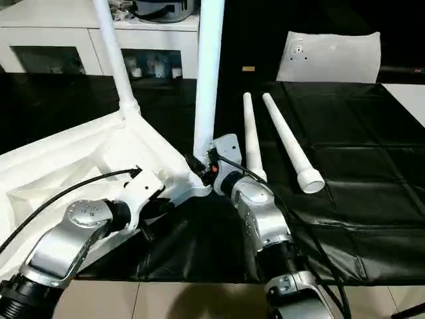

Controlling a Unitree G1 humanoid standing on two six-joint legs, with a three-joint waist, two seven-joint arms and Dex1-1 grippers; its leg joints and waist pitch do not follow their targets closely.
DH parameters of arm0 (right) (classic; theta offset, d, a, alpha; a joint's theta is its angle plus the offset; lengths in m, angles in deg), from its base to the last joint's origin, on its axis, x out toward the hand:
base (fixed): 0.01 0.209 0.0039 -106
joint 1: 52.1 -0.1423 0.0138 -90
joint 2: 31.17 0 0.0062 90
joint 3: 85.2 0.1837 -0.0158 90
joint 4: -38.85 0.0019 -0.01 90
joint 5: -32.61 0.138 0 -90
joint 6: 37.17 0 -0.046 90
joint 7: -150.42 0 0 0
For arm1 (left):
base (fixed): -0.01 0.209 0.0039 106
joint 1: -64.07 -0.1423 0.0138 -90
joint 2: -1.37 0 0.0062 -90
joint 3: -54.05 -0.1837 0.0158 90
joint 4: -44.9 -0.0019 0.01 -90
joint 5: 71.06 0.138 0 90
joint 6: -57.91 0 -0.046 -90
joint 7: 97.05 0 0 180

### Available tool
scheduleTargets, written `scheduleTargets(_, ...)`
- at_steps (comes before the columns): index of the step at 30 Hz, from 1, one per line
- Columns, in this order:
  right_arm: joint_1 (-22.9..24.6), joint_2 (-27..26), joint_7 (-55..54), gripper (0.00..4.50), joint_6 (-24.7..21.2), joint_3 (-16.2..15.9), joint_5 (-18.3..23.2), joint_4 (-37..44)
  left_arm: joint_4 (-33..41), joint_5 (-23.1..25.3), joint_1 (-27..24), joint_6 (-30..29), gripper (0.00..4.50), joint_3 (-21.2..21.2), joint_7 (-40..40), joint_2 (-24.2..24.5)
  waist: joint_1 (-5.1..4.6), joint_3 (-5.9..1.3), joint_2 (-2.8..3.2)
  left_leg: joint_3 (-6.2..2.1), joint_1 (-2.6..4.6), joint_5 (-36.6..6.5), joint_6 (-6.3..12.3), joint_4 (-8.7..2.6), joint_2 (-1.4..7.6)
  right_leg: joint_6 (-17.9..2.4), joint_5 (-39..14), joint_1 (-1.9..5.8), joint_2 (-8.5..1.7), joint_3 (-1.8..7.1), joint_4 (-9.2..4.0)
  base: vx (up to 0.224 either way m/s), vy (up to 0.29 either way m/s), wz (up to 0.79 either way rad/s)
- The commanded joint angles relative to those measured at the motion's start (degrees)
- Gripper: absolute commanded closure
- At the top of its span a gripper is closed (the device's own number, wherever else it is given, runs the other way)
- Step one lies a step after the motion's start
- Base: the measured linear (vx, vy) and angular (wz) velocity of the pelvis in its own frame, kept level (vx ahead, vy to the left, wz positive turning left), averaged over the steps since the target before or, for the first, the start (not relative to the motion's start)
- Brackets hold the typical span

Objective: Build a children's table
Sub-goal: Rotate leg to tighten

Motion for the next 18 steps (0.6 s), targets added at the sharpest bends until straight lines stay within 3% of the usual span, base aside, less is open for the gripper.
scheduleTargets(1, 0.93, -0.12, -0.34, 1.81, -2.72, -0.57, -0.55, -4.37, -0.59, 0.36, 0.76, 0.14, 4.50, -0.99, -0.02, 0.05, 0.53, -1.87, 0.88, -2.56, 0.17, -19.77, 0.76, -4.61, 4.90, -8.21, -23.40, 1.50, -6.31, 4.23, -5.43, 0.000, 0.000, 0.00)
scheduleTargets(2, 0.95, 0.03, -0.22, 1.81, -2.41, -0.65, -0.66, -4.31, -1.12, 0.51, 1.02, 0.64, 4.50, -0.99, -0.15, 0.07, 0.61, -2.06, 0.87, -2.60, -0.05, -17.90, 0.72, -4.63, 4.94, -9.18, -20.03, 1.91, -6.25, 4.27, -4.90, 0.000, 0.000, 0.00)
scheduleTargets(4, 1.38, 0.63, 0.84, 1.48, -1.49, -0.79, -0.75, -3.67, -3.00, 0.60, 2.20, 2.58, 4.50, -0.93, -0.09, 0.44, 0.79, -2.11, 1.23, -2.40, -0.13, -15.85, 1.44, -4.55, 4.95, -10.55, -15.03, 2.00, -6.05, 4.23, -4.40, 0.000, 0.000, 0.00)
scheduleTargets(10, 4.46, 2.89, 5.18, 1.04, -2.11, -1.24, 0.19, 1.34, -6.75, -0.04, 4.25, 6.64, 4.50, -0.59, 2.11, 2.60, 1.94, -2.12, 1.23, -2.19, -0.02, -14.53, 2.42, -4.35, 4.79, -9.31, -17.11, 2.26, -6.13, 4.17, -4.69, 0.000, 0.000, 0.00)
scheduleTargets(14, 7.95, 6.00, 8.94, 0.70, -2.81, -2.48, 0.95, 6.82, -10.08, 0.15, 5.96, 11.15, 4.50, -1.14, 4.53, 4.35, 2.30, -2.14, 1.29, -2.25, -0.19, -12.98, 3.09, -4.37, 4.82, -8.93, -15.48, 2.48, -6.05, 4.09, -4.53, 0.000, 0.000, 0.00)
scheduleTargets(15, 9.04, 7.26, 10.19, 0.60, -3.00, -2.83, 1.06, 8.50, -11.17, 0.12, 6.50, 12.75, 4.50, -1.51, 5.67, 4.88, 2.42, -2.13, 1.60, -2.23, -0.17, -12.78, 3.28, -4.26, 4.74, -8.71, -15.56, 2.44, -6.09, 4.07, -4.61, 0.000, 0.000, 0.00)
scheduleTargets(16, 9.91, 8.46, 11.20, 0.53, -3.06, -3.07, 1.05, 9.93, -11.99, -0.05, 6.94, 14.31, 4.50, -1.90, 6.98, 5.29, 2.37, -2.08, 1.32, -2.26, -0.34, -12.61, 3.44, -4.30, 4.77, -8.46, -15.59, 2.64, -6.09, 4.04, -4.67, 0.000, 0.000, 0.00)
scheduleTargets(18, 11.15, 10.37, 12.60, 0.38, -3.06, -2.84, 1.09, 12.19, -13.71, -0.54, 7.79, 16.91, 4.50, -2.77, 9.51, 6.17, 2.47, -2.13, 1.59, -2.18, -0.17, -12.44, 3.69, -4.22, 4.76, -8.53, -15.61, 2.41, -6.09, 4.05, -4.75, 0.000, 0.000, 0.00)
